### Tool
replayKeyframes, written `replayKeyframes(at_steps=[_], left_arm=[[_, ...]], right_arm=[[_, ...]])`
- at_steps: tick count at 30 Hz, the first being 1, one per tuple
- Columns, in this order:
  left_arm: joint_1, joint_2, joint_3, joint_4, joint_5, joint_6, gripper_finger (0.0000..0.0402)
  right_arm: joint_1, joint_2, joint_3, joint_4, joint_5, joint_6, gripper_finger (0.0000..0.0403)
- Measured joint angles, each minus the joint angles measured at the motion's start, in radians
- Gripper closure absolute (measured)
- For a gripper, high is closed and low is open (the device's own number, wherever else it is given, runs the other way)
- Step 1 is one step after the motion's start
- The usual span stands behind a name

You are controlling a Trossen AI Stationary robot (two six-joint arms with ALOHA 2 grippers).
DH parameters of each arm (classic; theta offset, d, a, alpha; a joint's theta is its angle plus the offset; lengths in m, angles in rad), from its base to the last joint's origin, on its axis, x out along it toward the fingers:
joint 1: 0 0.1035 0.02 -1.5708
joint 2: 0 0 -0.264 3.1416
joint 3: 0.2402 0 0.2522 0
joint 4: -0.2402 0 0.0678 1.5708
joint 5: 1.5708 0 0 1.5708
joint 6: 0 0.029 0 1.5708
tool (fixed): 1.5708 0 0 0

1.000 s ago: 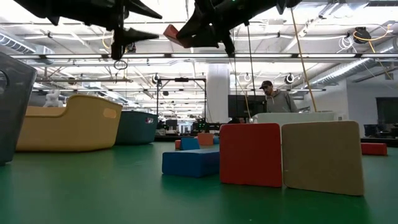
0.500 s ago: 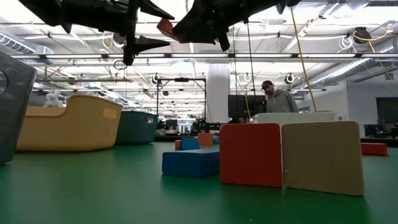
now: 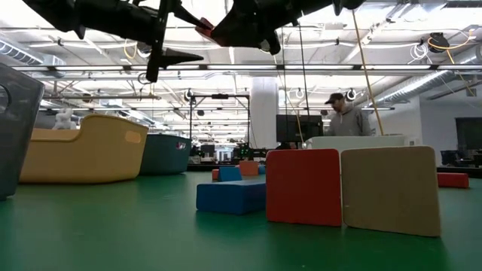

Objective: Sort & place blocks by color
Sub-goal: Put the bottom orange block into the blue bin

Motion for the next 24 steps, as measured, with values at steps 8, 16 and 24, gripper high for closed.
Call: replayKeyframes(at_steps=[8,16,24], left_arm=[[0.009,0.008,0.0,0.078,-0.025,0.003,0.0133],[0.009,0.054,0.0,0.133,-0.04,-0.036,0.0133],[0.011,0.127,0.0,0.259,-0.042,-0.052,0.0133]], right_arm=[[0.0,0.0,0.0,0.014,0.001,-0.006,0.0286],[0.0,0.0,0.001,0.021,0.005,-0.006,0.0287],[-0.002,-0.001,0.001,0.023,-0.007,-0.007,0.0287]])
